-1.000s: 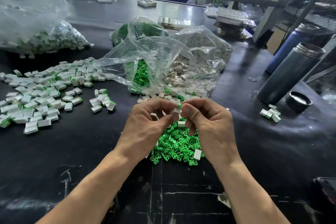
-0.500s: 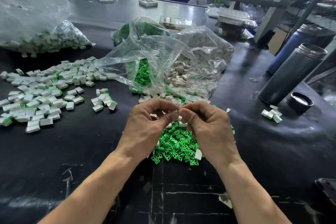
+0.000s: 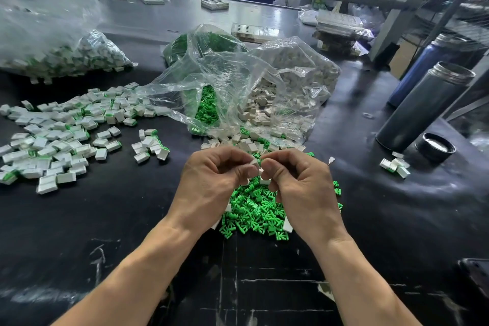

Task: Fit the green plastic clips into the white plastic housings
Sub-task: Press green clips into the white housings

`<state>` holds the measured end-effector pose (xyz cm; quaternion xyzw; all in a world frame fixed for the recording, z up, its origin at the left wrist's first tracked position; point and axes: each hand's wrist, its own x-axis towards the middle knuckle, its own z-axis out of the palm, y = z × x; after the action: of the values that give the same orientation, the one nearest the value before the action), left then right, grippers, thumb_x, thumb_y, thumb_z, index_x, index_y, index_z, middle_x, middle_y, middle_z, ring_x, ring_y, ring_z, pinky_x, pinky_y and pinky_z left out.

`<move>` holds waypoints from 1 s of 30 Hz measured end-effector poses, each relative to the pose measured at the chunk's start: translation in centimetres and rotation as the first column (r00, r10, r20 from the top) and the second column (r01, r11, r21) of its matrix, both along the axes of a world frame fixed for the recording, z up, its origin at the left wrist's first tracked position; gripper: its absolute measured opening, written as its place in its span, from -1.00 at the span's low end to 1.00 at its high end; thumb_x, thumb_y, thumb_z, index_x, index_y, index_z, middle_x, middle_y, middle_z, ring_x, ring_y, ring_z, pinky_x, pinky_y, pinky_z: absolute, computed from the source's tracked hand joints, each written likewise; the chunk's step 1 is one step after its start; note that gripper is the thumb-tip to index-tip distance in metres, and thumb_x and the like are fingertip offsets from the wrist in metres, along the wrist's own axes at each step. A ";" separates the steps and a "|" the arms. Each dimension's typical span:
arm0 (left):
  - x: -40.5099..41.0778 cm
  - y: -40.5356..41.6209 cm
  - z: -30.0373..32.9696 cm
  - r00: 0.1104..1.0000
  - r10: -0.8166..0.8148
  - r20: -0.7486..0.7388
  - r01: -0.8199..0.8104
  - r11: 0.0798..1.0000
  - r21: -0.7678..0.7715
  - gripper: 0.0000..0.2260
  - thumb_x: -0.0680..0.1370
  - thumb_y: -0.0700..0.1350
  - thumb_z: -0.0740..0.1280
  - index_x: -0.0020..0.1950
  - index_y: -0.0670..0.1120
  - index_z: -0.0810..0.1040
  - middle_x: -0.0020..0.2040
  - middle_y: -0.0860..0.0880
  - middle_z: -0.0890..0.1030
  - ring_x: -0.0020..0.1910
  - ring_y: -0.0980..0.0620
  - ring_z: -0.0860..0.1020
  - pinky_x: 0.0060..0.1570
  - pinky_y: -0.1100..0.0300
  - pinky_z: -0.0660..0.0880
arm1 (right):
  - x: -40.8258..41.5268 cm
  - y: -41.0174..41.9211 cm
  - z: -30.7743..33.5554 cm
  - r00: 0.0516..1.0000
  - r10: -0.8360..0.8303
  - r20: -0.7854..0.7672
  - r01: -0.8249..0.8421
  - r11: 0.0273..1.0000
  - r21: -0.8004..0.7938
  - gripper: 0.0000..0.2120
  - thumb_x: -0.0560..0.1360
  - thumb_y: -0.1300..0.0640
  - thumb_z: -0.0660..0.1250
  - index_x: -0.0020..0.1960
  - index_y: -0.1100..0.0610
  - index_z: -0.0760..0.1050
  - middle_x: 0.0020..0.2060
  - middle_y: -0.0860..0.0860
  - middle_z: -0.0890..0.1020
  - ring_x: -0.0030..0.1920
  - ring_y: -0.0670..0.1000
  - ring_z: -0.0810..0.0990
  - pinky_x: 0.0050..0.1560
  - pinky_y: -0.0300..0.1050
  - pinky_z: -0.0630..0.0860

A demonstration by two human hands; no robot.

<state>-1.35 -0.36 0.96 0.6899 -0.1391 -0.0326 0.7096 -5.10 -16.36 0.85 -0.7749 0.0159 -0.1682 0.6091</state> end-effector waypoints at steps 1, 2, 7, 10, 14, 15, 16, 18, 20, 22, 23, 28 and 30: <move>0.1 0.0 0.0 1.000 0.003 0.013 -0.003 1.000 0.016 -0.90 0.45 -0.26 0.54 -0.10 -0.09 0.73 -0.18 -0.06 0.74 -0.22 0.08 0.69 -0.21 0.33 0.57 | 0.0 0.0 0.0 1.000 0.000 -0.005 0.000 1.000 -0.013 -0.85 0.56 0.21 0.46 -0.10 -0.02 0.68 -0.29 -0.05 0.70 -0.32 -0.14 0.59 -0.34 -0.24 0.50; 0.1 0.1 0.0 1.000 0.007 0.029 -0.008 0.999 0.040 -0.88 0.44 -0.26 0.55 -0.11 -0.05 0.74 -0.18 -0.04 0.74 -0.20 0.06 0.70 -0.19 0.30 0.59 | -0.1 -0.1 -0.1 1.000 -0.001 -0.010 0.001 1.000 -0.031 -0.86 0.56 0.20 0.46 -0.09 -0.03 0.68 -0.28 -0.07 0.71 -0.31 -0.16 0.60 -0.32 -0.25 0.50; 0.2 0.3 -0.5 0.995 0.058 0.083 -0.071 0.984 0.164 -0.81 0.42 -0.23 0.58 -0.13 0.07 0.73 -0.20 0.06 0.74 -0.19 0.08 0.71 -0.18 0.26 0.61 | 0.0 -0.1 -0.4 1.000 -0.012 0.009 0.013 0.990 -0.142 -0.88 0.56 0.19 0.48 -0.07 -0.03 0.67 -0.25 -0.13 0.70 -0.23 -0.10 0.65 -0.21 -0.18 0.57; 0.2 0.2 -0.5 0.992 0.081 0.101 -0.100 0.975 0.199 -0.77 0.43 -0.26 0.58 -0.12 0.09 0.73 -0.21 0.09 0.73 -0.20 0.11 0.71 -0.17 0.18 0.66 | -0.1 -0.1 -0.5 1.000 -0.013 0.027 0.018 0.980 -0.198 -0.86 0.55 0.21 0.48 -0.08 -0.03 0.66 -0.26 -0.15 0.69 -0.25 -0.09 0.64 -0.25 -0.15 0.56; 0.1 0.2 -0.3 0.982 0.082 0.171 -0.128 0.951 0.282 -0.74 0.41 -0.23 0.60 -0.15 0.15 0.72 -0.22 0.18 0.72 -0.23 0.19 0.70 -0.14 0.12 0.69 | -0.2 -0.2 -0.4 0.999 -0.024 0.030 0.031 0.964 -0.263 -0.86 0.55 0.21 0.48 -0.08 -0.03 0.66 -0.25 -0.15 0.69 -0.22 -0.05 0.66 -0.19 0.02 0.59; 0.1 0.3 -0.3 0.981 0.079 0.178 -0.129 0.949 0.288 -0.75 0.41 -0.22 0.60 -0.15 0.15 0.72 -0.23 0.18 0.72 -0.23 0.19 0.70 -0.14 0.11 0.69 | -0.3 -0.1 -0.4 0.999 -0.026 0.033 0.034 0.961 -0.275 -0.87 0.55 0.21 0.48 -0.08 -0.02 0.66 -0.26 -0.15 0.69 -0.22 -0.06 0.65 -0.19 0.00 0.58; 0.1 0.3 -0.3 0.980 0.075 0.182 -0.127 0.949 0.290 -0.75 0.41 -0.22 0.60 -0.14 0.15 0.72 -0.23 0.19 0.72 -0.23 0.19 0.70 -0.14 0.10 0.69 | -0.3 -0.1 -0.3 0.999 -0.029 0.040 0.039 0.957 -0.286 -0.87 0.55 0.22 0.48 -0.08 -0.01 0.66 -0.26 -0.15 0.68 -0.22 -0.07 0.65 -0.20 -0.04 0.58; 0.1 0.3 -0.2 0.980 0.068 0.190 -0.123 0.947 0.297 -0.74 0.41 -0.21 0.60 -0.10 0.16 0.71 -0.22 0.19 0.71 -0.23 0.18 0.70 -0.13 0.07 0.69 | -0.4 0.0 -0.2 0.998 -0.032 0.056 0.047 0.951 -0.306 -0.88 0.54 0.24 0.48 -0.08 0.03 0.66 -0.28 -0.14 0.67 -0.22 -0.10 0.63 -0.22 -0.13 0.56; 0.1 0.4 -0.2 0.980 0.060 0.192 -0.117 0.945 0.304 -0.74 0.42 -0.21 0.60 -0.08 0.15 0.70 -0.22 0.18 0.72 -0.23 0.18 0.70 -0.13 0.06 0.69 | -0.5 0.1 -0.1 0.997 -0.026 0.077 0.050 0.941 -0.335 -0.90 0.54 0.25 0.48 -0.08 0.07 0.67 -0.27 -0.13 0.67 -0.22 -0.10 0.63 -0.22 -0.17 0.55; 0.2 0.5 -0.2 0.979 0.054 0.194 -0.115 0.942 0.314 -0.75 0.42 -0.23 0.60 -0.10 0.12 0.71 -0.21 0.17 0.72 -0.23 0.18 0.70 -0.13 0.07 0.69 | -0.5 0.2 -0.1 0.995 -0.021 0.098 0.055 0.930 -0.364 -0.92 0.54 0.27 0.48 -0.07 0.11 0.67 -0.25 -0.11 0.68 -0.21 -0.10 0.63 -0.21 -0.16 0.56; 0.2 0.5 -0.2 0.979 0.055 0.198 -0.117 0.941 0.318 -0.76 0.42 -0.23 0.60 -0.11 0.11 0.72 -0.21 0.17 0.72 -0.23 0.18 0.70 -0.13 0.07 0.69 | -0.5 0.2 0.0 0.994 -0.019 0.104 0.056 0.927 -0.372 -0.93 0.54 0.27 0.48 -0.07 0.12 0.67 -0.25 -0.10 0.68 -0.21 -0.09 0.63 -0.21 -0.14 0.57; 0.2 0.5 0.0 0.959 0.010 0.282 -0.120 0.920 0.374 -0.71 0.41 -0.23 0.60 -0.06 0.16 0.69 -0.24 0.23 0.70 -0.25 0.23 0.67 -0.18 0.15 0.66 | -0.6 0.2 -0.1 0.996 -0.019 0.087 0.051 0.920 -0.388 -0.92 0.53 0.28 0.48 -0.09 0.12 0.68 -0.27 -0.09 0.69 -0.22 -0.07 0.63 -0.21 -0.06 0.57; 0.3 0.5 -0.1 0.960 0.005 0.281 -0.119 0.913 0.390 -0.75 0.41 -0.24 0.59 -0.11 0.12 0.71 -0.25 0.22 0.70 -0.25 0.23 0.67 -0.18 0.17 0.65 | -0.5 0.2 -0.3 0.998 -0.020 0.065 0.041 0.934 -0.354 -0.90 0.53 0.27 0.49 -0.10 0.09 0.69 -0.28 -0.11 0.69 -0.24 -0.07 0.63 -0.23 -0.09 0.56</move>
<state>-1.07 0.15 0.89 0.8232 -0.2040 0.0581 0.5267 -5.58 -16.17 0.57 -0.8663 -0.0212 -0.2011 0.4567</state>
